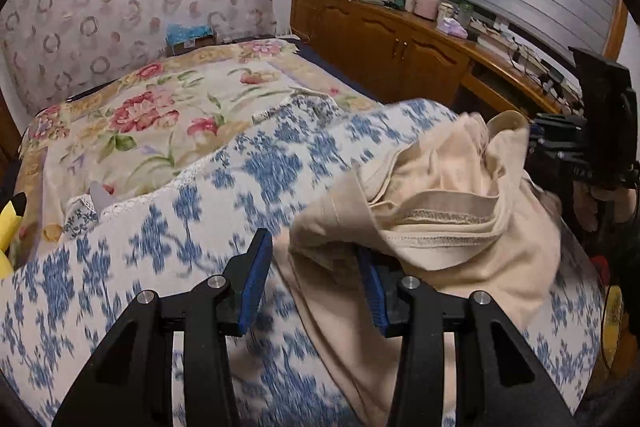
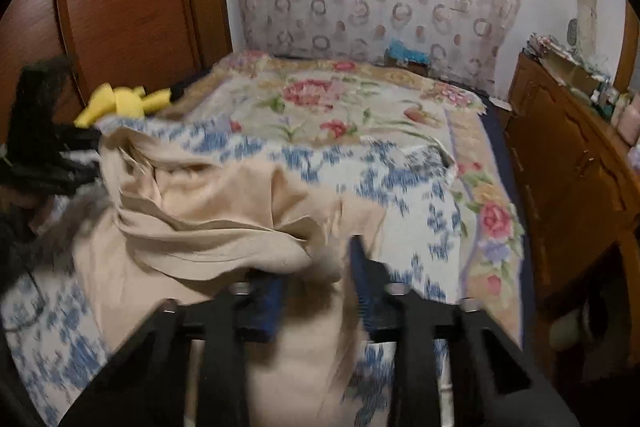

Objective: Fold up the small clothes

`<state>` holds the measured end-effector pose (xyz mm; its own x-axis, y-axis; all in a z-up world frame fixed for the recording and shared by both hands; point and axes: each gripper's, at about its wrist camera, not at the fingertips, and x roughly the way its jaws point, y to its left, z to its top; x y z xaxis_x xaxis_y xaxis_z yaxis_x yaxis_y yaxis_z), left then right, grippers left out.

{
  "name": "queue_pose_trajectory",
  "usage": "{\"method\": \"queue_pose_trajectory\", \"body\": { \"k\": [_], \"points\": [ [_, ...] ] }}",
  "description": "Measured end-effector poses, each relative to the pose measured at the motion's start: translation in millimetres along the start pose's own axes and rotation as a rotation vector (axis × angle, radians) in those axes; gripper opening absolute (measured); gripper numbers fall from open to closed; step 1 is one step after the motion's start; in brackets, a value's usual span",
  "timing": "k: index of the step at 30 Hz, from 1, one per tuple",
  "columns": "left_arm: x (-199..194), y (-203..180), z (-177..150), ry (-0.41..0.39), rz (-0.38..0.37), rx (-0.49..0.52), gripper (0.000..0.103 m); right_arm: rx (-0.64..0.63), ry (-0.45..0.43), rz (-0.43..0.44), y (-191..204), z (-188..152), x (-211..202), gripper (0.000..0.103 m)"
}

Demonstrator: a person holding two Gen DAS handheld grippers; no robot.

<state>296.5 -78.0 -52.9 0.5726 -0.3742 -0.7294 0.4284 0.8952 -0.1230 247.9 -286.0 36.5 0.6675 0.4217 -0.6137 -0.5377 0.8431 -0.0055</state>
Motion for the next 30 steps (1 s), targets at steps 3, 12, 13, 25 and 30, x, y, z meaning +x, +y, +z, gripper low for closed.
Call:
{"method": "queue_pose_trajectory", "body": {
  "k": [3, 12, 13, 25, 30],
  "points": [
    [7.0, 11.1, 6.2, -0.013, 0.035, -0.024, 0.044, 0.086, -0.044, 0.040, -17.5, 6.3, -1.1, 0.008],
    [12.2, 38.0, 2.6, -0.005, 0.094, -0.104, 0.045, 0.240, -0.026, -0.116, -45.1, -1.9, -0.9, 0.005],
    [10.4, 37.5, 1.7, -0.008, 0.090, -0.102, 0.045, 0.232, -0.024, -0.114, -41.2, -2.2, -2.9, 0.005],
    [-0.5, 15.8, -4.4, -0.015, 0.017, -0.073, 0.045, 0.139, 0.045, -0.022, -44.9, 4.4, 25.3, 0.039],
    [1.6, 15.8, -7.8, -0.004, 0.010, -0.080, 0.045, 0.182, -0.007, 0.012, -59.2, 11.4, 18.6, 0.007]
  ]
}}
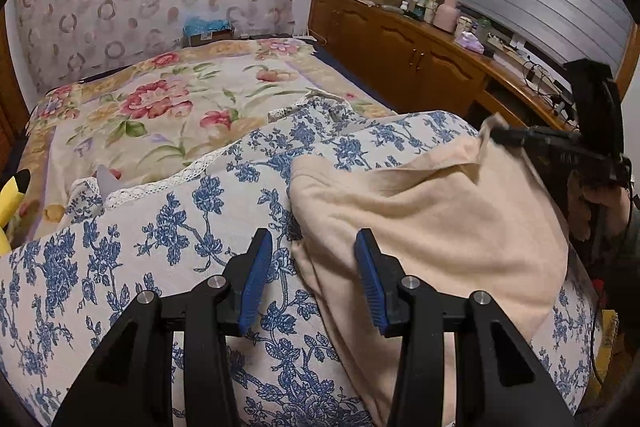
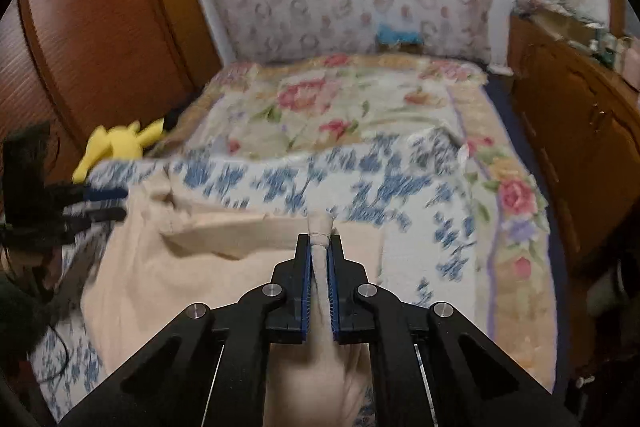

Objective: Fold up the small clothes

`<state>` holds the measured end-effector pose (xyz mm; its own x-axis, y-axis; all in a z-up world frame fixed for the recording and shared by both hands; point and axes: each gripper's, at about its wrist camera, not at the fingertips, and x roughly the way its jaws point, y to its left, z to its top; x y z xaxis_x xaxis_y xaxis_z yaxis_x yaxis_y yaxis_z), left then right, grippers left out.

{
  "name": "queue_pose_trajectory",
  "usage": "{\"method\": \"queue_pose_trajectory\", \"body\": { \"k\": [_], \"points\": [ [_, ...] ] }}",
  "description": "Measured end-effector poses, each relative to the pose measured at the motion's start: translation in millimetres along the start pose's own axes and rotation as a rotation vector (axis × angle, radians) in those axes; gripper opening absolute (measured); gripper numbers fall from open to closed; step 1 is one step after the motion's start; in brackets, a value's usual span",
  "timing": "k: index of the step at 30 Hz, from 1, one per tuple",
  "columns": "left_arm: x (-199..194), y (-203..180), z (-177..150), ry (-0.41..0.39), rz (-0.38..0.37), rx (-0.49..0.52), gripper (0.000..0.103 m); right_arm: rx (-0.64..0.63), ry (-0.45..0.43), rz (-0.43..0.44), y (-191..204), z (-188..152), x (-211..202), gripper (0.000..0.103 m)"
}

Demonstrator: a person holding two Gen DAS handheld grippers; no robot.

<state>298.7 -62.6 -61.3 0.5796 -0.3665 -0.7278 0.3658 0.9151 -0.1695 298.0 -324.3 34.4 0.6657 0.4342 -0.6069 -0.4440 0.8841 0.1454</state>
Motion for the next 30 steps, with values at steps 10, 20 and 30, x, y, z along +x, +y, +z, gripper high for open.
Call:
{"method": "queue_pose_trajectory", "body": {
  "k": [10, 20, 30],
  "points": [
    [13.0, -1.5, -7.9, 0.069, -0.039, -0.002, 0.045, 0.032, 0.036, -0.166, -9.5, -5.8, -12.4, 0.038],
    [20.1, 2.1, -9.4, 0.086, -0.094, -0.053, 0.045, 0.089, 0.150, -0.124, 0.4, -19.7, 4.3, 0.066],
    [24.4, 2.5, -6.8, 0.083, -0.146, -0.065, 0.038, 0.070, 0.158, -0.047, -1.5, -13.5, 13.7, 0.061]
  ]
}}
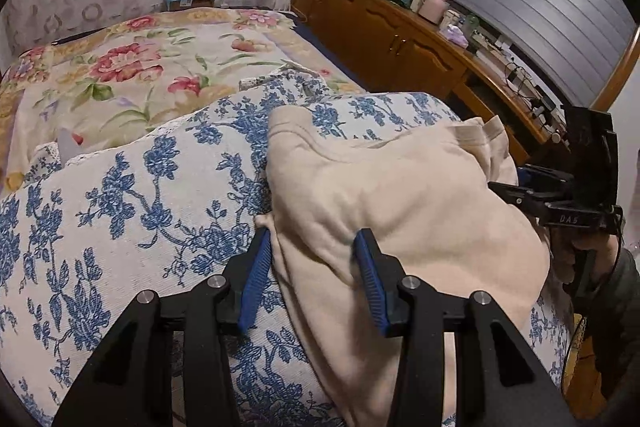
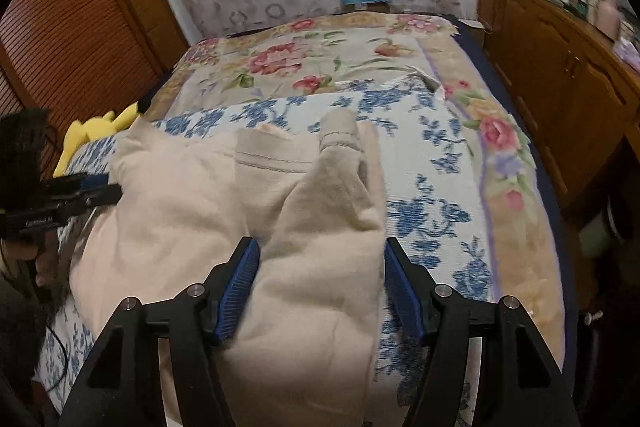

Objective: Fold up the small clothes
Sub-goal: 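Lift the folded shirt with both grippers and carry it toward the yellow plush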

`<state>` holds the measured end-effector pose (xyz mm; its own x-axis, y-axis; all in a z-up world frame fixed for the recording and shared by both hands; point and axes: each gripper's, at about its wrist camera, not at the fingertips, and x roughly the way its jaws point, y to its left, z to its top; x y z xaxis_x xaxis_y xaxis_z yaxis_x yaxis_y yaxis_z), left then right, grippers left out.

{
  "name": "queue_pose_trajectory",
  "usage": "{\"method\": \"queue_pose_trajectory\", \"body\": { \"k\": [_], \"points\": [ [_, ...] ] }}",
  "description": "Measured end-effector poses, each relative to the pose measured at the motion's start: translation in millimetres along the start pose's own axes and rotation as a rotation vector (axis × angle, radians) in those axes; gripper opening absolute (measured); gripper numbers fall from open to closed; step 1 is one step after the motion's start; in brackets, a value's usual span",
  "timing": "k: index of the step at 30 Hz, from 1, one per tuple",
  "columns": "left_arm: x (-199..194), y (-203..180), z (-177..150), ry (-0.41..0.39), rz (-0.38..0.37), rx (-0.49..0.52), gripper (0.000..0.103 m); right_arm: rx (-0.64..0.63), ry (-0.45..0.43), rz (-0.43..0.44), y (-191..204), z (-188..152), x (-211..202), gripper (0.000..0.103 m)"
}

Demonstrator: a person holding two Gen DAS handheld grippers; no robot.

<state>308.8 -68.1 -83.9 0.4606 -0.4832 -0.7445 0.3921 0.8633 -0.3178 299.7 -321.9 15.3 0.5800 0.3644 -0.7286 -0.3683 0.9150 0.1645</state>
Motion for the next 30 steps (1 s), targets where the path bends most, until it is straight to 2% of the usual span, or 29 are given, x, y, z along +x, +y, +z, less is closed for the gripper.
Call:
{"method": "queue_pose_trajectory", "body": {
  "k": [4, 7, 12, 16, 19, 23, 30],
  "points": [
    [3.6, 3.6, 1.9, 0.023, -0.063, -0.014, 0.023, -0.046, 0.019, 0.057, 3.4, -2.9, 4.5, 0.032],
    [-2.1, 4.7, 0.5, 0.011, -0.083, -0.027, 0.014, -0.059, 0.021, 0.083, -2.6, -1.5, 4.2, 0.022],
    [-46.0, -8.9, -5.9, -0.098, -0.091, 0.004, 0.012, -0.118, -0.048, 0.072, 5.2, 4.2, -15.9, 0.019],
    [-95.0, -10.6, -18.1, -0.204, -0.060, 0.012, 0.012, -0.206, -0.140, 0.087, 35.2, 20.9, -42.3, 0.019],
    [-132.9, 2.4, -31.9, -0.285, -0.008, -0.009, 0.012, -0.299, -0.177, 0.101, 67.8, 36.7, -47.7, 0.018],
    [-176.5, 33.9, -56.9, -0.358, 0.093, -0.069, 0.012, -0.418, -0.198, 0.144, 118.6, 61.6, -35.5, 0.018],
    [-231.5, 105.1, -117.9, -0.426, 0.287, -0.226, 0.012, -0.646, -0.181, 0.222, 233.6, 108.9, 28.6, 0.018]
  ]
}}
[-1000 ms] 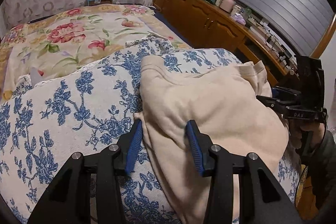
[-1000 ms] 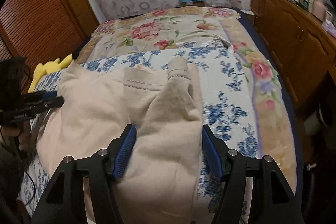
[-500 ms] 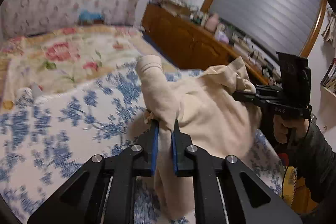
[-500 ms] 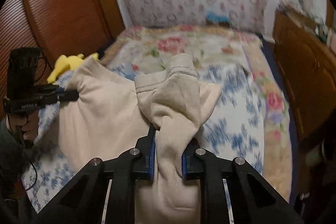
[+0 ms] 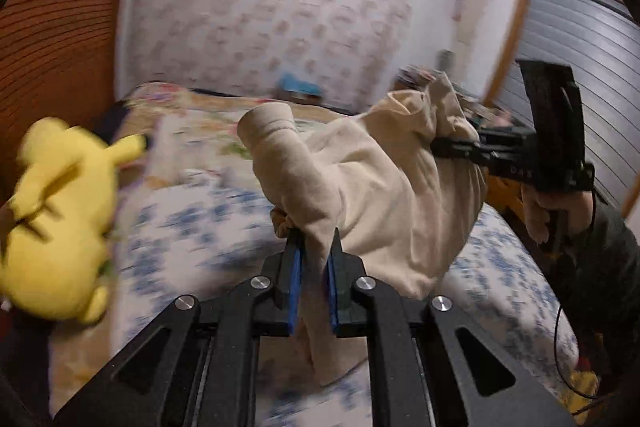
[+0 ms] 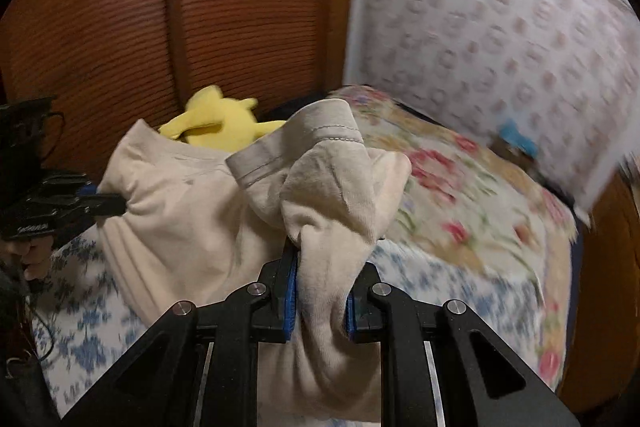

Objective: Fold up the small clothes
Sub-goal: 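Lift the folded shirt with both grippers and carry it toward the yellow plush, then lower the folded shirt beside the yellow plush and open both grippers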

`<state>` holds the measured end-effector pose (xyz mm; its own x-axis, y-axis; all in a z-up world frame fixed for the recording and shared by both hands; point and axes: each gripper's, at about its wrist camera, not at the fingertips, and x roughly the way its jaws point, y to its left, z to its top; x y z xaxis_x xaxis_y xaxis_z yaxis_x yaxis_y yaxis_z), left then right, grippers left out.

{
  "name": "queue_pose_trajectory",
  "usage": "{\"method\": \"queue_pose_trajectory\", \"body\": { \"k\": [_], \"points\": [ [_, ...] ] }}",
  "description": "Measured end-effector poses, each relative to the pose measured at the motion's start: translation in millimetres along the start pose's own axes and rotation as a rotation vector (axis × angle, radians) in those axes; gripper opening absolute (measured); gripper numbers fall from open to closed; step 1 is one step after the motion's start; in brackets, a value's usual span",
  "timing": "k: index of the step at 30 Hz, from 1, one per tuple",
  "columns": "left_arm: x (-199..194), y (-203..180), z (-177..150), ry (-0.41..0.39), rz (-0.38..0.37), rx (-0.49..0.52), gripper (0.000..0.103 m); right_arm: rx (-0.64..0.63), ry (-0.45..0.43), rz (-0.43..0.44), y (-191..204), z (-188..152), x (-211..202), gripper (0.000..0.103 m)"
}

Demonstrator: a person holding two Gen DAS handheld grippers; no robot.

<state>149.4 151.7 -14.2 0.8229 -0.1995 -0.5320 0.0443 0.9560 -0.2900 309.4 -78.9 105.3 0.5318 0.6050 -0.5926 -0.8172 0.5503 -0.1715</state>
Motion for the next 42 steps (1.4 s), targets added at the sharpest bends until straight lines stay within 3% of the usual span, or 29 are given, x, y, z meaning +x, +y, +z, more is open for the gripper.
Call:
{"method": "queue_pose_trajectory", "body": {
  "k": [5, 12, 16, 20, 22, 24, 28, 33, 37, 39, 42],
  "points": [
    [-13.8, 43.6, -22.6, -0.026, 0.119, -0.080, 0.012, -0.140, 0.036, 0.081, 40.9, 56.3, 75.9, 0.018],
    [-14.9, 72.8, -49.7, -0.004, 0.203, -0.168, 0.012, -0.287, 0.058, 0.129, 82.4, 105.6, 154.7, 0.018],
    [-15.7, 78.8, -58.8, 0.012, 0.248, -0.167, 0.012, -0.274, 0.078, 0.153, 85.9, 118.4, 198.1, 0.019],
    [-16.2, 80.3, -62.8, 0.027, 0.271, -0.158, 0.012, -0.205, 0.078, 0.152, 81.4, 110.5, 220.2, 0.021],
    [-16.4, 79.5, -63.7, 0.034, 0.281, -0.153, 0.012, -0.162, 0.085, 0.135, 80.3, 107.9, 230.3, 0.027],
    [-17.7, 79.4, -64.0, 0.037, 0.267, -0.148, 0.013, -0.118, 0.079, 0.122, 78.7, 103.0, 223.5, 0.028],
    [-27.6, 73.4, -62.0, 0.017, 0.284, -0.133, 0.016, -0.041, 0.053, 0.115, 74.8, 99.6, 214.0, 0.050],
    [-40.0, 54.4, -57.1, -0.018, 0.286, -0.071, 0.039, 0.003, 0.035, 0.080, 76.4, 80.2, 183.9, 0.053],
    [-48.1, 32.3, -49.2, -0.040, 0.264, -0.017, 0.046, 0.084, -0.013, 0.063, 78.2, 45.1, 130.4, 0.053],
    [-49.7, 21.7, -45.9, -0.044, 0.252, 0.007, 0.064, 0.108, -0.030, 0.045, 80.9, 23.7, 107.4, 0.053],
    [-54.7, 1.5, -42.5, -0.073, 0.234, 0.039, 0.076, 0.158, -0.048, 0.011, 84.8, -7.8, 73.9, 0.061]
  ]
}}
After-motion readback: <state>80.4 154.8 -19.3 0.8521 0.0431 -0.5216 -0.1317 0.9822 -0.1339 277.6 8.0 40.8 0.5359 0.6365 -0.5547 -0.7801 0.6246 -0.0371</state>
